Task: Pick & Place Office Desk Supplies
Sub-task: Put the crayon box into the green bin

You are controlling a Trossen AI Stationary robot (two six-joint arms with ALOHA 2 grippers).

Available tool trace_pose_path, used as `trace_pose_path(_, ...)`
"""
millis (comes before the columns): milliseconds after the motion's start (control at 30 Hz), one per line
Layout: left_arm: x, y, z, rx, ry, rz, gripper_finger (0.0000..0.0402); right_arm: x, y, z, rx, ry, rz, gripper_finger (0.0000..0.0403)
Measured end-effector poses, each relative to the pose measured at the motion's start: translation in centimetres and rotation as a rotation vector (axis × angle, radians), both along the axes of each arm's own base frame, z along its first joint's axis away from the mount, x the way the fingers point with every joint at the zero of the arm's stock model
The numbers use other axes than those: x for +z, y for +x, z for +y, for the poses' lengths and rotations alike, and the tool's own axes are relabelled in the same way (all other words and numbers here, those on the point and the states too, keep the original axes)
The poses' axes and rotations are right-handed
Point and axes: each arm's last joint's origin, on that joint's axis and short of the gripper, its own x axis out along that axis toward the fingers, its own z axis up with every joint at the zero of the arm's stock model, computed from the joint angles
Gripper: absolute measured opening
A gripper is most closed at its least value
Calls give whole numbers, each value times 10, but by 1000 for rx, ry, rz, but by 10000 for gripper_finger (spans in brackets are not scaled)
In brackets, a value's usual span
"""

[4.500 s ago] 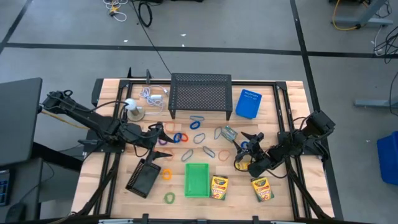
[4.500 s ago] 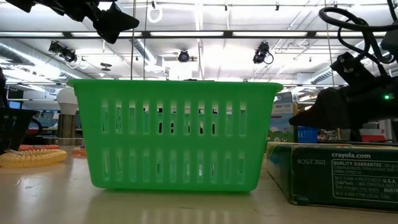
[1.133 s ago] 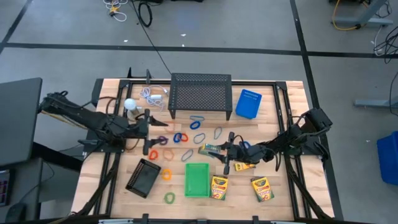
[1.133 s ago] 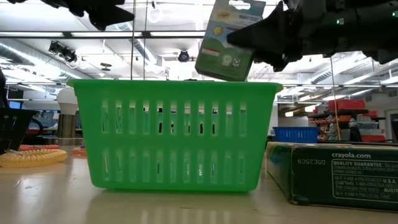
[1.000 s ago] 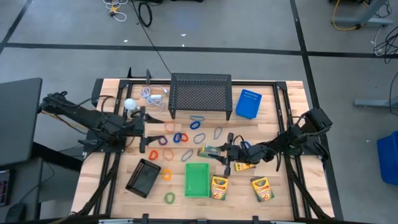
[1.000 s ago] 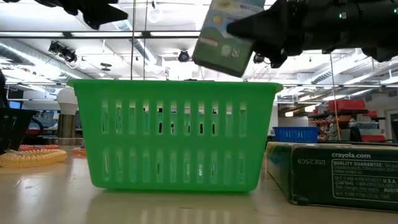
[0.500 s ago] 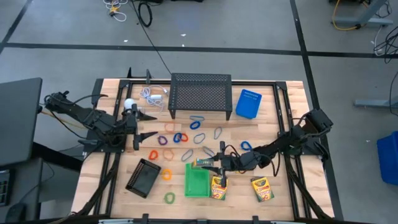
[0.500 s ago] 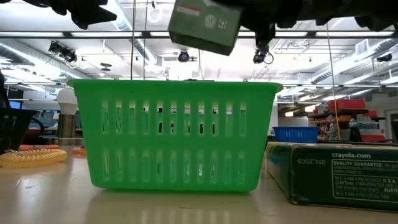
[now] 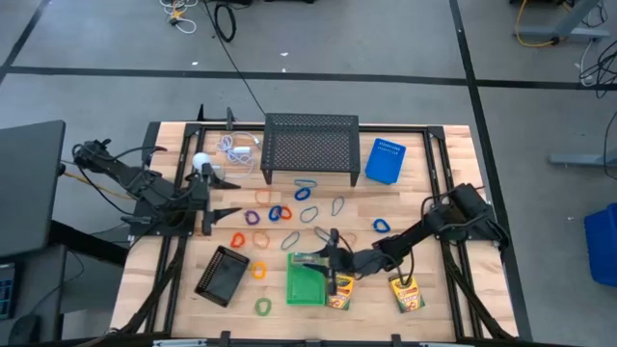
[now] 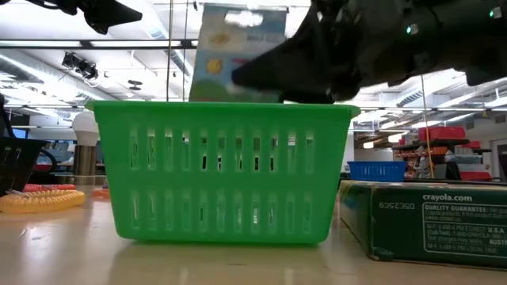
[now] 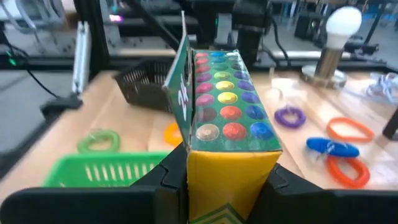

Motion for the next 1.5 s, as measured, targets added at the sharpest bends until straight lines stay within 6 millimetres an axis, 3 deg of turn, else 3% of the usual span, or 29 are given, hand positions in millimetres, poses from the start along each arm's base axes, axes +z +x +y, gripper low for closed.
trace_pose_path(400, -1, -1, -2, -16, -3, 4, 283, -6, 6, -3, -33, 1, 126, 98)
trace_pose_path(1500, -2, -2, -1, -14, -9, 20, 283, -13, 8, -14, -94, 74, 194, 98)
